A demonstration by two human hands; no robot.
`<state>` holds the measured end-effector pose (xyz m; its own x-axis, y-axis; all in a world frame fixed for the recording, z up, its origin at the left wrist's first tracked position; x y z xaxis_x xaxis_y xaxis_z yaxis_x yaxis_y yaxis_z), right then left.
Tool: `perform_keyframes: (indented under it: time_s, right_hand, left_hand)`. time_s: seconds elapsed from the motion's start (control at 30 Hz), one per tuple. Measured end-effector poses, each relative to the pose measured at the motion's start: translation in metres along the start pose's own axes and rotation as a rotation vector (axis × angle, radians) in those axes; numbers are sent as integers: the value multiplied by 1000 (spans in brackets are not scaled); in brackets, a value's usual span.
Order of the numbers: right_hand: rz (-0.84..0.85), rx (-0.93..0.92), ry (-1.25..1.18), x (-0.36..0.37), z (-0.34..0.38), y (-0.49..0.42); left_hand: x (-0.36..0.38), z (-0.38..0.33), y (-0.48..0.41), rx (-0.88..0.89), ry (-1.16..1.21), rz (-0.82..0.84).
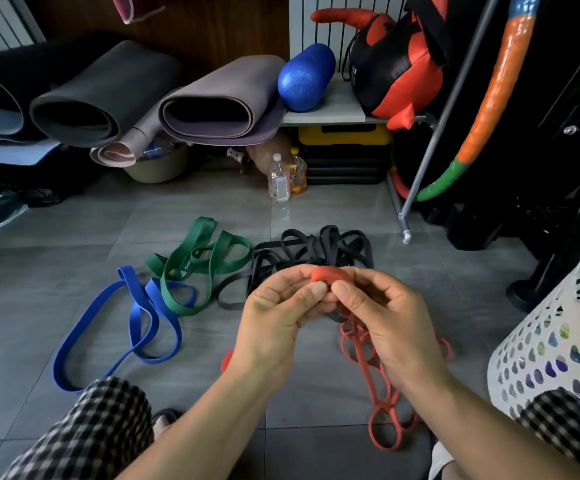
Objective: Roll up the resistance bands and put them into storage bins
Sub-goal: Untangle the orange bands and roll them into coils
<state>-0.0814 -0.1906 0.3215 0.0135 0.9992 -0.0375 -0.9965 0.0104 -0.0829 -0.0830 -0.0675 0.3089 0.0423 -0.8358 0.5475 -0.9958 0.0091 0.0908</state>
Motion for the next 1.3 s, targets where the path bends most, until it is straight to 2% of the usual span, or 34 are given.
perform_keyframes:
  time_s: [0.07, 0.17, 0.23, 0.3, 0.33, 0.37, 0.43, 0.53, 0.6, 0.77, 0.83, 0.87, 0.93, 1.0, 1.07, 1.13, 1.23, 1.3]
  right_hand:
    - [-20, -12, 13, -2, 4, -1]
    - [29, -161, 303, -6, 20, -7]
    - [64, -266, 562, -6, 24, -11]
    - [102, -391, 831, -1, 25, -11]
    - [128, -425, 932, 3, 22, -10]
    - [155, -438, 987, 7, 21, -9]
    - [154, -434, 960, 7, 21, -7]
    - [42, -271, 538, -10, 24, -10]
    - [11, -206, 292, -11, 23, -8]
    - [13, -157, 144, -3, 16, -3]
    - [18, -216, 265, -4, 20, -6]
    - [32, -261, 370, -4, 22, -8]
    - [77, -343, 603, -5, 25, -12]
    - [129, -417, 827, -1, 25, -12]
    - [195, -440, 965, 7, 20, -9]
    - [186, -385, 908, 5, 19, -9]
    - [130, -176, 533, -7, 16, -15]
    - [140, -126, 378, -6, 16, -14]
  left_hand:
    - [1, 4, 1, -35, 59, -23]
    - [5, 5, -3, -47, -1, 24]
    - [3, 1, -10, 22, -278, 65]
    - [3, -12, -14, 230, -771, 85]
    - [7, -16, -13, 321, -969, 111]
    - [9, -17, -13, 368, -1070, 130]
    - [7, -13, -11, 279, -956, 132]
    - [2, -8, -10, 82, -436, 51]
    - [4, -1, -6, 40, -224, 16]
    - [6, 21, 0, -53, 152, -10]
    - [8, 18, 1, -60, 141, 6]
    - [9, 15, 1, -52, 50, 23]
    - [7, 4, -4, 24, -343, 63]
    - [8, -8, -9, 172, -754, 127]
    - [15, -16, -7, 326, -1017, 177]
    - [12, -18, -6, 337, -965, 137]
    - [4, -10, -6, 154, -535, 67]
    - [4, -5, -4, 99, -327, 59]
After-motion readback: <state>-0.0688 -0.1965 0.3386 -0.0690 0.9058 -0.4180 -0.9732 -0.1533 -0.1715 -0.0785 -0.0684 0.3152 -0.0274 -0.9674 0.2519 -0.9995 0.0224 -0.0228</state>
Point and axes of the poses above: each hand's wrist, its own y-axis away from the middle knuckle, its own x-axis out of the palm, z = x × y, the point moved 9 cm from there along -y, towards the middle knuckle, and after that the axes turned 5 degrees about y, right-handed, at the moved point
